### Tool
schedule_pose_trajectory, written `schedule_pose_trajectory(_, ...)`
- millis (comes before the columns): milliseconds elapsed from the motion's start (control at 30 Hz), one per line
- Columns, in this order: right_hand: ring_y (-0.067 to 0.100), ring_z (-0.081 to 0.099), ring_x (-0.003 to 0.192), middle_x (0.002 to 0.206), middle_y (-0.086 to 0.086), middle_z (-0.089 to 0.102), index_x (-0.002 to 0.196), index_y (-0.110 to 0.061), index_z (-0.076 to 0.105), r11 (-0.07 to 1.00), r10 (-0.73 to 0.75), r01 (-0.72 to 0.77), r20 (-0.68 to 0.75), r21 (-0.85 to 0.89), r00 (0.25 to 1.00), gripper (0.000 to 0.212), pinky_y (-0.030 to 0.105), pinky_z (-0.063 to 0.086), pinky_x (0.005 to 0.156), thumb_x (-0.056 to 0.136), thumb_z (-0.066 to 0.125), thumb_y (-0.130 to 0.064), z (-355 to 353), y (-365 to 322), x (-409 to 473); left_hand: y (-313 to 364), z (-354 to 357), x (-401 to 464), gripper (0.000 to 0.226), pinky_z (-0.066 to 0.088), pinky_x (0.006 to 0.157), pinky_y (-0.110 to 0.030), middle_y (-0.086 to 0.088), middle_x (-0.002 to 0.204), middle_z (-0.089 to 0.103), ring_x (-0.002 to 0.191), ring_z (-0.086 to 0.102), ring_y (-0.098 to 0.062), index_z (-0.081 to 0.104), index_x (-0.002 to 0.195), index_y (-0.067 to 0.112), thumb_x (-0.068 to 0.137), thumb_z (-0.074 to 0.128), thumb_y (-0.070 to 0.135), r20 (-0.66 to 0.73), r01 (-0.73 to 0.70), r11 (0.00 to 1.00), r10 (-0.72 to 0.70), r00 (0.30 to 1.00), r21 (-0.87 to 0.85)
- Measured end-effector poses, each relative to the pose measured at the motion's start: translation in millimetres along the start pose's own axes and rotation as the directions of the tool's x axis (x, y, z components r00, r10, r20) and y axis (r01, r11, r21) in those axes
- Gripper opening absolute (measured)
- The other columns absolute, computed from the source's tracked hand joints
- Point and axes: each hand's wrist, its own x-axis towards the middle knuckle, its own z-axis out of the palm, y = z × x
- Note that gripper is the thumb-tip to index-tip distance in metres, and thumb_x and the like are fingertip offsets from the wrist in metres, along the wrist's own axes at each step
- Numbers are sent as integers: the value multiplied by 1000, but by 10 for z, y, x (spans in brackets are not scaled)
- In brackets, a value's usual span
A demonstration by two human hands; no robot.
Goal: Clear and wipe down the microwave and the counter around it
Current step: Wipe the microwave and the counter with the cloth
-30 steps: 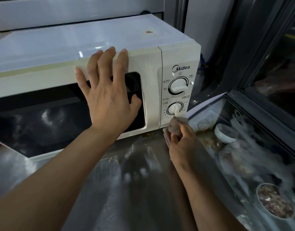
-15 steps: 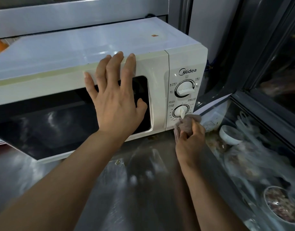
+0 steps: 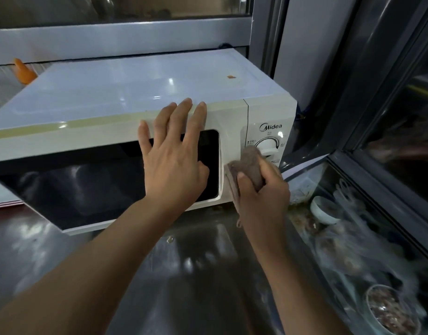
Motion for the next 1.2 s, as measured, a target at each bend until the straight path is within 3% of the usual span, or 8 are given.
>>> schedule_pose_trajectory(133, 10, 47, 120, 129, 1, 48, 131, -6, 54, 970, -233, 225, -88, -96, 968, 44, 14, 39, 101, 87, 59, -8, 47, -346, 11, -45, -142, 8, 85, 8, 110, -57, 3, 154, 27, 141, 20, -22, 25, 147, 24, 71, 60, 12, 53, -24, 1000, 24, 998, 1)
schedule_pose_trajectory(300, 35, 14, 144, 154, 21, 18, 144, -8, 34, 803, -465, 419, -7, -425, 885, 53, 50, 29, 112, 95, 52, -15, 451, -241, 237, -93, -165, 30, 72, 6, 112, -53, 3, 153, 29, 141, 22, -21, 28, 147, 23, 79, 53, 19, 35, -39, 998, 41, 999, -55)
schedule_pose_trajectory(433, 35, 5, 145, 154, 20, 4, 148, -15, 19, 711, -515, 432, 7, -555, 857, 64, 51, 36, 107, 95, 54, -6, 596, 309, 89, -104, -79, 18, 72, 4, 112, -53, 3, 152, 32, 140, 23, -21, 31, 146, 21, 79, 56, 14, -25, -29, 994, 26, 999, -102)
schedule_pose_trajectory(700, 39, 6, 144, 153, 31, 8, 149, -5, 8, 625, -482, 397, 68, -673, 873, 74, 40, 35, 111, 88, 50, 5, 604, 867, -287, -113, -41, 11, 80, 3, 112, -53, 4, 151, 32, 139, 23, -21, 31, 146, 22, 72, 60, 11, -31, -27, 995, 24, 999, -91)
schedule_pose_trajectory(800, 43, 21, 140, 149, 33, 17, 146, 0, 19, 621, -490, 414, 83, -666, 868, 65, 44, 42, 105, 88, 48, 7, 533, 802, -306, -93, -75, 8, 81, 1, 113, -52, 5, 152, 31, 140, 21, -20, 30, 146, 23, 72, 60, 10, -11, -24, 996, 23, 1000, -90)
schedule_pose_trajectory(967, 38, 42, 126, 137, 24, 31, 137, 0, 44, 749, -527, 440, -42, -496, 849, 61, 42, 47, 99, 83, 71, -6, 440, 277, 69, -89, -88, 11, 79, 2, 113, -53, 5, 153, 29, 140, 20, -20, 29, 146, 23, 74, 59, 13, -9, -27, 996, 26, 1000, -84)
schedule_pose_trajectory(1133, 34, 56, 104, 112, 23, 55, 103, 3, 62, 812, -519, 403, -206, -422, 830, 32, 38, 52, 86, 80, 76, -16, 473, 110, 211, -102, -46, 11, 77, 1, 113, -52, 5, 151, 32, 139, 23, -21, 32, 145, 23, 74, 59, 15, -52, -37, 994, 32, 998, -99)
schedule_pose_trajectory(1200, 34, 57, 99, 108, 25, 56, 97, -3, 57, 783, -542, 402, -201, -474, 816, 28, 36, 55, 79, 80, 77, -13, 512, 264, 141, -106, -22, 14, 77, 2, 112, -52, 5, 151, 33, 139, 24, -20, 32, 145, 23, 75, 60, 14, -69, -42, 995, 36, 997, -92)
